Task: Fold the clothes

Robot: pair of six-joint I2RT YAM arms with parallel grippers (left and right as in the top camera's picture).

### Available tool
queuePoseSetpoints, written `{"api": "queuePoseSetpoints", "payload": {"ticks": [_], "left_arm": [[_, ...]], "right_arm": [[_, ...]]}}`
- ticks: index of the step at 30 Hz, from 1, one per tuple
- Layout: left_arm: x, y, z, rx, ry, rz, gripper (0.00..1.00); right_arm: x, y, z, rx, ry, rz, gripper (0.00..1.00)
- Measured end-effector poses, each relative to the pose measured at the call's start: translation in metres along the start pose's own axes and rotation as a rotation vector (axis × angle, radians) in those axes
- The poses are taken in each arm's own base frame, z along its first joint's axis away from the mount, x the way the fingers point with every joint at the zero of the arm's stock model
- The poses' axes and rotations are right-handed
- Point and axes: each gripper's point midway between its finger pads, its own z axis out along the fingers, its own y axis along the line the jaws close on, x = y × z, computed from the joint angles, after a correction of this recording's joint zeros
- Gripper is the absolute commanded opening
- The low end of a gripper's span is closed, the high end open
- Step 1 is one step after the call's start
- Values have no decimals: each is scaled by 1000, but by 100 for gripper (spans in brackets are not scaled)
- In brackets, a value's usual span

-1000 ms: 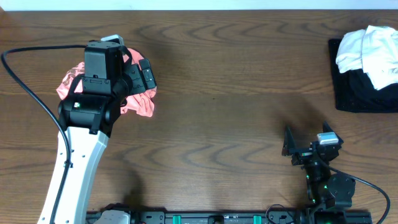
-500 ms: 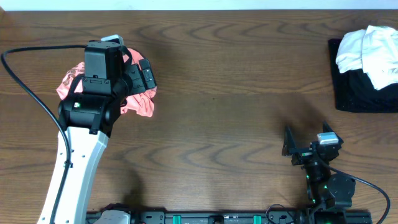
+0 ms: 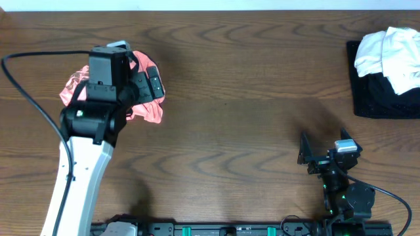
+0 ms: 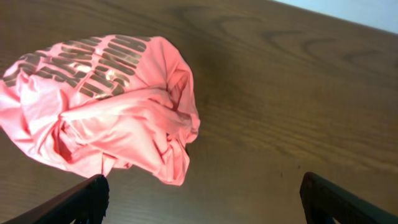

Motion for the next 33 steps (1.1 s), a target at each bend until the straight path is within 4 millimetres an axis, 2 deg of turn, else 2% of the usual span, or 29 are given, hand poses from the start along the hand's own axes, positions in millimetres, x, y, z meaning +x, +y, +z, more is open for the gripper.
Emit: {"api": "queuePoseSetpoints", "payload": {"ticks": [3, 7, 9, 18, 25, 33], "left_arm": [[-3, 0, -11, 22, -77, -2, 98], [-10, 1, -18, 80, -276, -17, 98], [-4, 6, -18, 101, -359, -28, 98], [58, 34, -20, 156, -608, -56, 98], [96, 58, -10, 132, -658, -80, 98], [123, 71, 5, 132, -696, -89, 98]], "right_arm": [[0, 0, 0, 0, 0, 0, 99], [0, 0, 0, 0, 0, 0, 99], [0, 0, 0, 0, 0, 0, 99], [0, 0, 0, 0, 0, 0, 99], [0, 0, 0, 0, -1, 0, 99], [0, 0, 0, 1, -1, 0, 99]]}}
